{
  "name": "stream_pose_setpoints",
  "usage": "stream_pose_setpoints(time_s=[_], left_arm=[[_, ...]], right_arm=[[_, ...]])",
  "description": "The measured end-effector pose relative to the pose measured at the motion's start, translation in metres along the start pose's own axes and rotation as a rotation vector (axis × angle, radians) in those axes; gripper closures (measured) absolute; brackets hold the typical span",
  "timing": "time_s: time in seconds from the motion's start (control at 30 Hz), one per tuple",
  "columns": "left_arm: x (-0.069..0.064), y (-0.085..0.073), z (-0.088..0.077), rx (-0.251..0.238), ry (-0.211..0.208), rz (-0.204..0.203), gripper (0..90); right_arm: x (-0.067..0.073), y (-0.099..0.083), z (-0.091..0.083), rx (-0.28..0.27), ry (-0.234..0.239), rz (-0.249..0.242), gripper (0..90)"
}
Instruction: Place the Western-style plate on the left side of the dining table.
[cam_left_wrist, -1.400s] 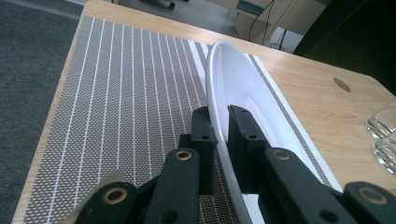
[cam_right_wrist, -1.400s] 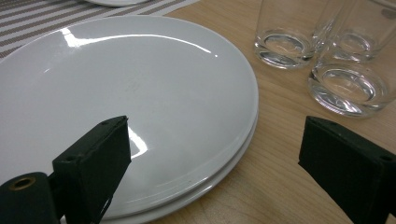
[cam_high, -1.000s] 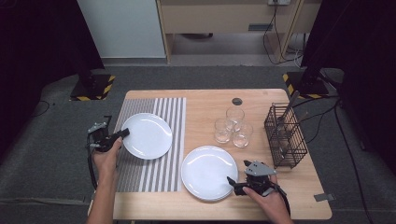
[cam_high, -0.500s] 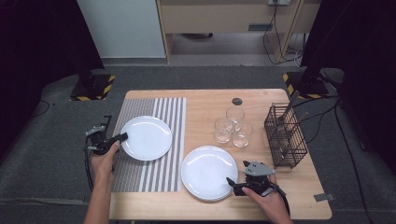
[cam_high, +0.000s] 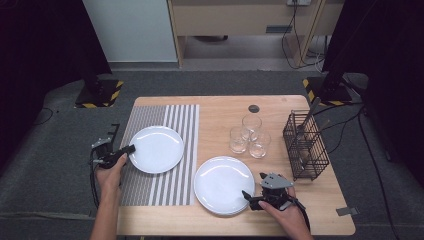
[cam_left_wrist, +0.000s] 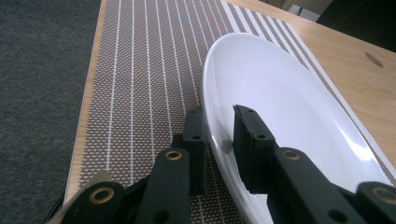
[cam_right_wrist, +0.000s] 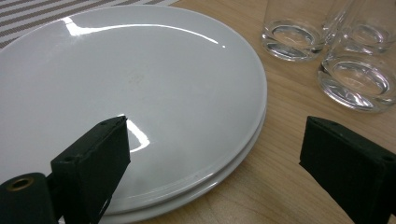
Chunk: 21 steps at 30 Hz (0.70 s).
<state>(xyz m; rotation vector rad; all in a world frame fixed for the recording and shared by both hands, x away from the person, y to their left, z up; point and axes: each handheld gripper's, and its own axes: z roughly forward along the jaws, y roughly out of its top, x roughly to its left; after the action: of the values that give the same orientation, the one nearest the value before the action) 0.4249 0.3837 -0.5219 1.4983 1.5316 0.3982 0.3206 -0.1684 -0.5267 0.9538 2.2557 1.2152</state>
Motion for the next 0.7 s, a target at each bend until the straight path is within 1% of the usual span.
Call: stream_pose_setpoints(time_s=[0.3,0.43,0.7], left_arm=[[-0.0015,0.0004,0.0008,-0.004,0.01,0.014,74.8],[-0.0017,0.0004,0.0005,-0.003,0.011,0.009,75.0],[-0.002,0.0004,0.0005,-0.002,0.015,0.015,74.8]], right_arm=[[-0.0002,0.0004,-0.0001,-0.002,-0.001,-0.001,8.4],[0.0004,0.0005,-0.0002,-0.003,0.002,-0.001,8.4],[0.0004,0.0002,-0.0004,-0.001,0.001,-0.002,8.4]])
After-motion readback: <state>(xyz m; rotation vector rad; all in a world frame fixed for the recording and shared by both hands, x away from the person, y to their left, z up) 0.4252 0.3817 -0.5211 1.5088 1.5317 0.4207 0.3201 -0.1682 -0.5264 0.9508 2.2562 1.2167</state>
